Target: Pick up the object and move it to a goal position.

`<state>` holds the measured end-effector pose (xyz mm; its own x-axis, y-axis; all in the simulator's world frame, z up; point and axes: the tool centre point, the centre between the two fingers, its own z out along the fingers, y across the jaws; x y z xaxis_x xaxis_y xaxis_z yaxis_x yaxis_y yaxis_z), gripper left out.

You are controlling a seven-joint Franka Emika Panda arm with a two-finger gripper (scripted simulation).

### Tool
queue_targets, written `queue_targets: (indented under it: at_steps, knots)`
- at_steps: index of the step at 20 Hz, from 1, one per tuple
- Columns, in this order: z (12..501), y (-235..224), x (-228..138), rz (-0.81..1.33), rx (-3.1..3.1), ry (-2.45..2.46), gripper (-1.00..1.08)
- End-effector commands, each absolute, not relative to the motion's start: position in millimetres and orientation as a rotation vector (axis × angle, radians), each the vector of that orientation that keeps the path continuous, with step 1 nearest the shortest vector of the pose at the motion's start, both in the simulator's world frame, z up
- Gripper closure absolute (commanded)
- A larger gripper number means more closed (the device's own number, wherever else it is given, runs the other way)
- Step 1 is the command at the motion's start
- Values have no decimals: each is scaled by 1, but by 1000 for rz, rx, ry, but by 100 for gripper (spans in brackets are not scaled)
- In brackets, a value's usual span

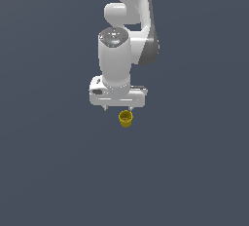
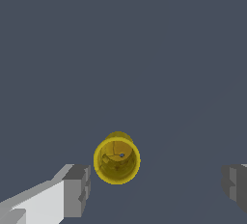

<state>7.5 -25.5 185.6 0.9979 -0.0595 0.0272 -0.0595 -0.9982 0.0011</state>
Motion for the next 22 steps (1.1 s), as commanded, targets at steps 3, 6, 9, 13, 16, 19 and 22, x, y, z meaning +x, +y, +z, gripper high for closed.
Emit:
queue_targets:
  at_steps: [3, 6, 9, 13, 16, 19, 22]
  knots:
    - [186, -25, 8, 44, 3137, -86, -92]
    - [189, -20, 10, 50, 3133, -48, -92]
    - [193, -16, 13, 57, 3128, -5, -92]
    - [194, -16, 13, 58, 3127, 2, -92]
    - [190, -15, 12, 55, 3128, -17, -92]
    - [181, -13, 9, 50, 3130, -51, -92]
    - [167, -9, 4, 43, 3133, -104, -92]
